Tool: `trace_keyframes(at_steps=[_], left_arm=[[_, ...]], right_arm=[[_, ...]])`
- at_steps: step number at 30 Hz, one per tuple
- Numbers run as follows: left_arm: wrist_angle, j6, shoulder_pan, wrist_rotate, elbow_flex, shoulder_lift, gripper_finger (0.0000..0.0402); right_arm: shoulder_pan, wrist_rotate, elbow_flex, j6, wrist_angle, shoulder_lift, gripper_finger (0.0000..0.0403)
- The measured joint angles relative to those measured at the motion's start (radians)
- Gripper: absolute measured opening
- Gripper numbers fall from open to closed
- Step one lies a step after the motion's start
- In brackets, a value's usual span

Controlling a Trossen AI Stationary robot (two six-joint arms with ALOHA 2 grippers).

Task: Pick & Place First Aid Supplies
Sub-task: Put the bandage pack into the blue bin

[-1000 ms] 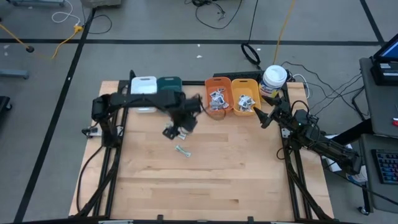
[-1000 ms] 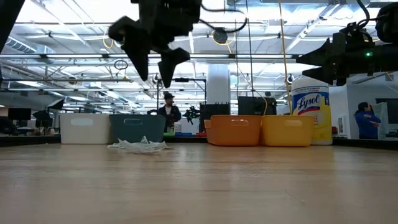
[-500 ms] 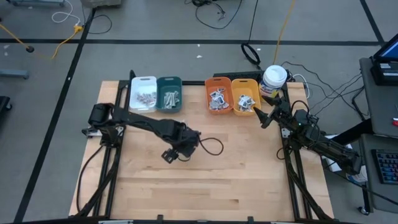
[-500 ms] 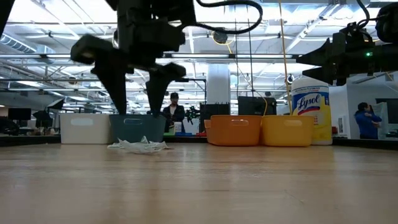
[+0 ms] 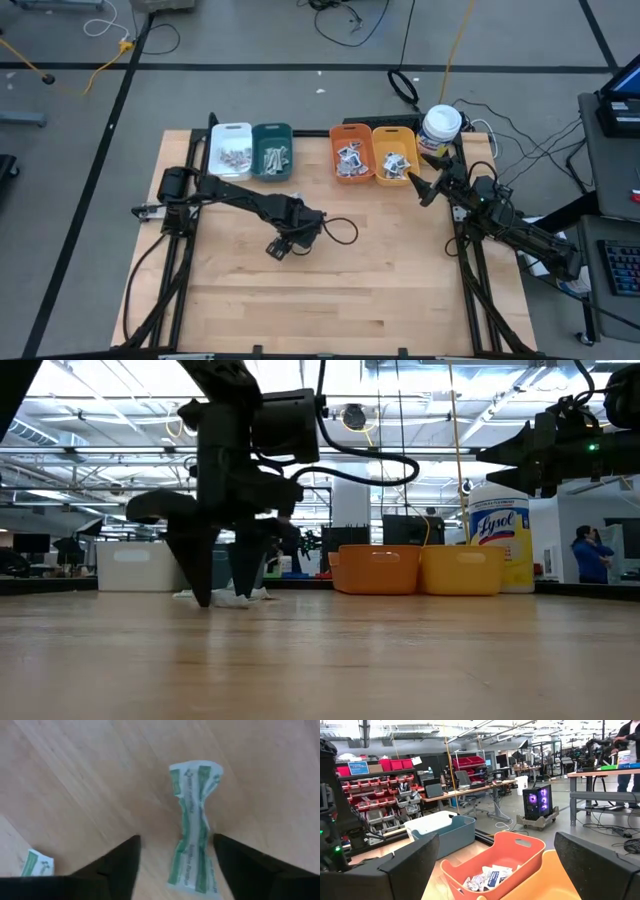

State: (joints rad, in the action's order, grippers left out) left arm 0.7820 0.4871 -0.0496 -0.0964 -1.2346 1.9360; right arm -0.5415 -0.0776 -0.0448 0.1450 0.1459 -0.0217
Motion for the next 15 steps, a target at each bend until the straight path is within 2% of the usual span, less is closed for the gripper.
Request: trace_keyframes(at_steps=[10,11,15], left_arm=[[-0.042,0.011,-0.006,-0.005,0.0,0.005,0.0021],[-0.043,0.011,-0.007,-0.005,0.0,0.005,0.0012],[-0.043,0.005,-0.018,-0.003,0.0,0.005,0.0015]], right_arm=[[0.0,0.0,0.0,0.0,0.002,0.0,0.0392],[0.0,0.0,0.0,0.0,0.002,0.0,0.0392],[0.0,0.0,0.0,0.0,0.0,0.0,0.0392]])
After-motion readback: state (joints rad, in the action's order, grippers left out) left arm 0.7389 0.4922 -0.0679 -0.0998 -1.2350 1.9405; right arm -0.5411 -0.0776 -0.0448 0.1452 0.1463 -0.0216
